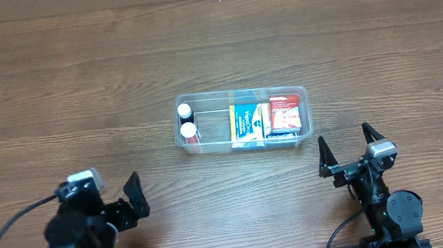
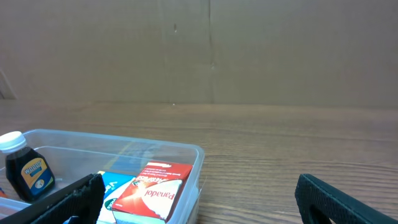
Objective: Pack container
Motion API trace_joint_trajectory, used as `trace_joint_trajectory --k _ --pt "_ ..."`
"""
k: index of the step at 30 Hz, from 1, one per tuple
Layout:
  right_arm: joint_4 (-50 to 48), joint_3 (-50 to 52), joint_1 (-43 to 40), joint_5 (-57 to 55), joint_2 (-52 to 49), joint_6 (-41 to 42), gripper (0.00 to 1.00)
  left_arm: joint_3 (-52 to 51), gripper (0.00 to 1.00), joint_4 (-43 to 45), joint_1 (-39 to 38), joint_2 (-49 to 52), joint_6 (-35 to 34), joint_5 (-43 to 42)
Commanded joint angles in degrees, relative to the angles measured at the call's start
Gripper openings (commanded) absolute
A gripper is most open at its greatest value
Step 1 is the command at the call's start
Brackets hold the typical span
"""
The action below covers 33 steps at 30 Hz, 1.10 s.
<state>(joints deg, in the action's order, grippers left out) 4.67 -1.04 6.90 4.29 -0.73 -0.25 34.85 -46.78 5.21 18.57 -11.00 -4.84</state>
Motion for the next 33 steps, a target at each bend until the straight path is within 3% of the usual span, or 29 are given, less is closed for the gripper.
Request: trace_joint_trajectory --k 1,5,10,12,15,33 --pt "-0.31 0.57 0.28 0.33 0.57 -0.37 1.0 -13.86 1.0 15.34 -1.55 -8.74 -0.31 -2.67" --pt "-0.33 0.57 0.28 0.33 0.57 -0.39 1.0 -25.31 1.0 36.46 -4.96 -13.66 6.67 -2.16" --pt "-0.33 0.57 0.28 0.33 0.57 -0.37 1.0 -32.3 1.0 50.27 -5.35 -15.32 14.6 -0.52" --pt "-0.33 0.57 0.28 0.33 0.57 -0.37 1.0 -34.51 1.0 50.36 -5.35 -16.06 15.52 -0.57" --pt "-0.31 0.57 0.28 0.33 0.57 -0.37 1.0 -34.6 1.0 42.77 -5.35 -16.61 15.13 -0.66" --pt "-0.31 0.57 0.28 0.33 0.57 -0.39 1.0 -34.58 1.0 42.93 -5.22 -16.52 14.88 -0.94"
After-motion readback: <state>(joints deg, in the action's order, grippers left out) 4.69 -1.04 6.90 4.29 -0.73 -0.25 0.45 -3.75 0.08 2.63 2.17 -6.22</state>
